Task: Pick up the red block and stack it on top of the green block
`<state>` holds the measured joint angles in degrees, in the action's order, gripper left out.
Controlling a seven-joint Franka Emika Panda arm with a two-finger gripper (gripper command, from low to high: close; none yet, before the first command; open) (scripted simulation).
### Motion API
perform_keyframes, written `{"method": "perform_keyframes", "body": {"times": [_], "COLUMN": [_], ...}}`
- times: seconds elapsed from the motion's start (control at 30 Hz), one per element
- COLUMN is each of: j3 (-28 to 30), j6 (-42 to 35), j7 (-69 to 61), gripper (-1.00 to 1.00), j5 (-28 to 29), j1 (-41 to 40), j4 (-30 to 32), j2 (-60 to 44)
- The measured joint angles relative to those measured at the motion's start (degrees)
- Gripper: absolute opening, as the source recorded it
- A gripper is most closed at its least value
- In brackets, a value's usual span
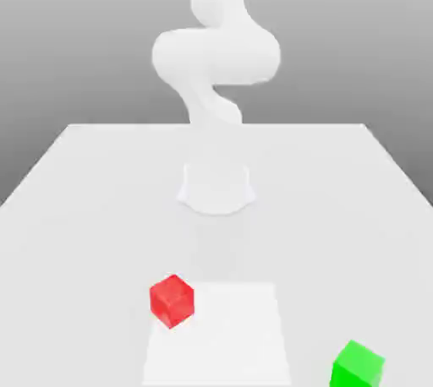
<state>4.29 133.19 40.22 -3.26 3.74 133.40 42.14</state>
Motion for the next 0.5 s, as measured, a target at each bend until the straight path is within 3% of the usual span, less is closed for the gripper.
{"method": "perform_keyframes", "body": {"times": [0.23, 0.5], "j3": [10.6, 18.2], "j6": [3.6, 7.2], "j7": [-16.1, -33.8], "gripper": [0.0, 0.0], "j5": [-9.5, -19.7], "j1": [9.6, 17.1], "j4": [4.5, 9.4], "j2": [-11.2, -24.4]}}
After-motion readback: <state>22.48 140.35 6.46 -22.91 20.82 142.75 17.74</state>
